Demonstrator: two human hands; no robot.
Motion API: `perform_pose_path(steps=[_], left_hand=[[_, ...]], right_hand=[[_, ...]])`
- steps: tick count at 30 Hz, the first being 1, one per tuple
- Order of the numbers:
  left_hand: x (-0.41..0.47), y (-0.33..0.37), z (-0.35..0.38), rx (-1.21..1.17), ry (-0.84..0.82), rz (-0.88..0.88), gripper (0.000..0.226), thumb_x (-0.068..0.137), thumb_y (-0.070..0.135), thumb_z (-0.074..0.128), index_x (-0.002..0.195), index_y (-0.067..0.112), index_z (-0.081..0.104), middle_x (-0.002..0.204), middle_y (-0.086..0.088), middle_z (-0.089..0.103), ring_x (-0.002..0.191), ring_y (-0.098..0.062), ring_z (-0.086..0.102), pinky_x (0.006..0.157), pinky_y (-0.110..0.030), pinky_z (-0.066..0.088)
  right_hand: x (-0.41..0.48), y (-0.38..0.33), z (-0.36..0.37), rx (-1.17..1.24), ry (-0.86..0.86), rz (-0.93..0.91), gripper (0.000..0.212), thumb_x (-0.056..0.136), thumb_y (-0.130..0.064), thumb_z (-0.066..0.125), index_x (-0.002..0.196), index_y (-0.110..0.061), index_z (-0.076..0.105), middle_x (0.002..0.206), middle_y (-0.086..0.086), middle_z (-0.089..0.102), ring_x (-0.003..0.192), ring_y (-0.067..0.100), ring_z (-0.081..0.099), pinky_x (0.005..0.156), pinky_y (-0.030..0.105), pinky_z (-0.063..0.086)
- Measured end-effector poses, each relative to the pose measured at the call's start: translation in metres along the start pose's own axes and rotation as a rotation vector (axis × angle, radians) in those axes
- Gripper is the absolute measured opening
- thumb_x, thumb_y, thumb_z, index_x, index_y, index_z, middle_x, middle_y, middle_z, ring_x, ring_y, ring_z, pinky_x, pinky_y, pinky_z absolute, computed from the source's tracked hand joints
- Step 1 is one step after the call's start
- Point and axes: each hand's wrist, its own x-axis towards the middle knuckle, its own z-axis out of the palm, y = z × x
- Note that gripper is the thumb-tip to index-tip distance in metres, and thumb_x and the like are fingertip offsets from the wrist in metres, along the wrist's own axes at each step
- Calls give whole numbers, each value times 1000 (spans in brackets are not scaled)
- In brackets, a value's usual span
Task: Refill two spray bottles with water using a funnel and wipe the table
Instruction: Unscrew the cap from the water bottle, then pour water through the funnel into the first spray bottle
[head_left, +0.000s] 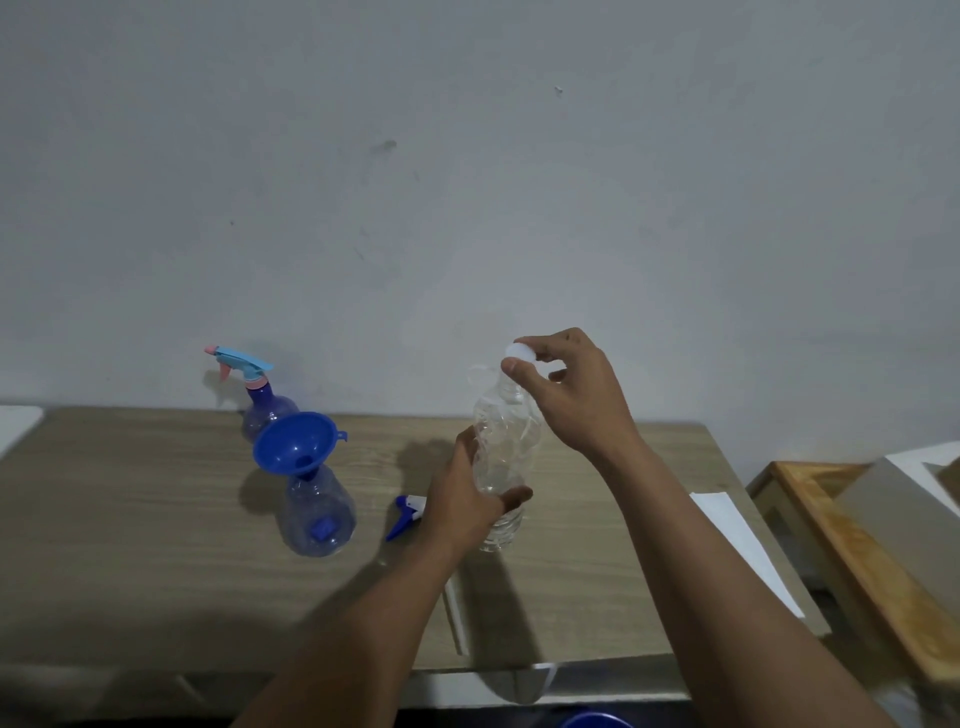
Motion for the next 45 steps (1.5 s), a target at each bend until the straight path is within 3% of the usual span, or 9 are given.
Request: perform_pose_path(steps=[8, 11, 15, 19, 28, 33, 38, 41, 45], left_hand=[[-1, -2, 0, -40, 34, 51, 99, 55, 51, 89, 139, 40, 38, 132, 21, 60, 121, -8, 58, 103, -39, 50], [-5, -6, 1, -61, 54, 67, 101, 51, 56, 87, 139, 43, 39, 130, 24, 60, 120, -2, 59, 103, -37, 51], [-5, -9, 4, -72, 64, 70, 107, 49, 57, 89, 141, 40, 38, 137, 16, 59, 126, -8, 57, 105, -42, 50], [-5, -9, 6, -59, 39, 70, 112, 51, 59, 87, 146, 43, 29, 146, 16, 51, 133, -11, 50, 109, -42, 46], [-13, -12, 9, -30, 59, 50, 92, 71, 44, 87, 148, 37, 36, 145, 11, 52, 133, -13, 49, 109, -43, 46], [-22, -10, 7, -10, 68, 69, 82, 77, 38, 83, 145, 44, 36, 133, 25, 55, 121, 1, 52, 101, -27, 44], [-34, -16, -4, 8, 75, 33, 87, 83, 13, 76, 155, 33, 31, 148, 11, 49, 132, -4, 47, 108, -31, 46], [-50, -20, -21, 38, 119, 27, 70, 88, 15, 72, 149, 32, 43, 139, 14, 55, 124, 1, 51, 101, -24, 49], [-74, -31, -53, 94, 389, 26, 22, 93, 25, 65, 114, 31, 63, 109, 16, 68, 102, -2, 64, 83, -22, 55]], right_hand=[[-39, 60, 2, 11, 210, 220, 15, 91, -34, 69, 103, -26, 74, 99, -6, 59, 85, -5, 55, 69, 5, 38], [-68, 100, 19, -77, 124, 339, 6, 91, -29, 68, 89, -23, 69, 89, 5, 60, 75, 9, 54, 68, 22, 39], [-112, 143, 52, -250, -97, 445, 36, 94, -30, 68, 124, -10, 72, 112, 19, 64, 106, 32, 63, 88, 33, 47], [-145, 167, 80, -368, -262, 496, 39, 96, -38, 63, 131, -19, 66, 125, 17, 55, 118, 36, 53, 100, 41, 46], [-152, 173, 81, -339, -235, 412, 39, 98, -39, 56, 133, -22, 62, 127, 10, 53, 124, 28, 46, 98, 38, 43], [-140, 151, 75, -153, -45, 314, 51, 103, -25, 50, 152, -16, 39, 147, 11, 47, 132, 26, 48, 107, 42, 44], [-126, 115, 88, 32, 48, 250, 72, 99, -32, 54, 159, -24, 16, 159, 7, 38, 143, 22, 40, 114, 44, 40], [-119, 95, 102, 110, 83, 236, 86, 93, -37, 64, 158, -33, 8, 158, 2, 39, 140, 20, 45, 109, 41, 45], [-114, 85, 126, 150, 183, 251, 111, 85, -42, 80, 161, -25, 1, 167, 5, 21, 151, 19, 27, 118, 33, 33]])
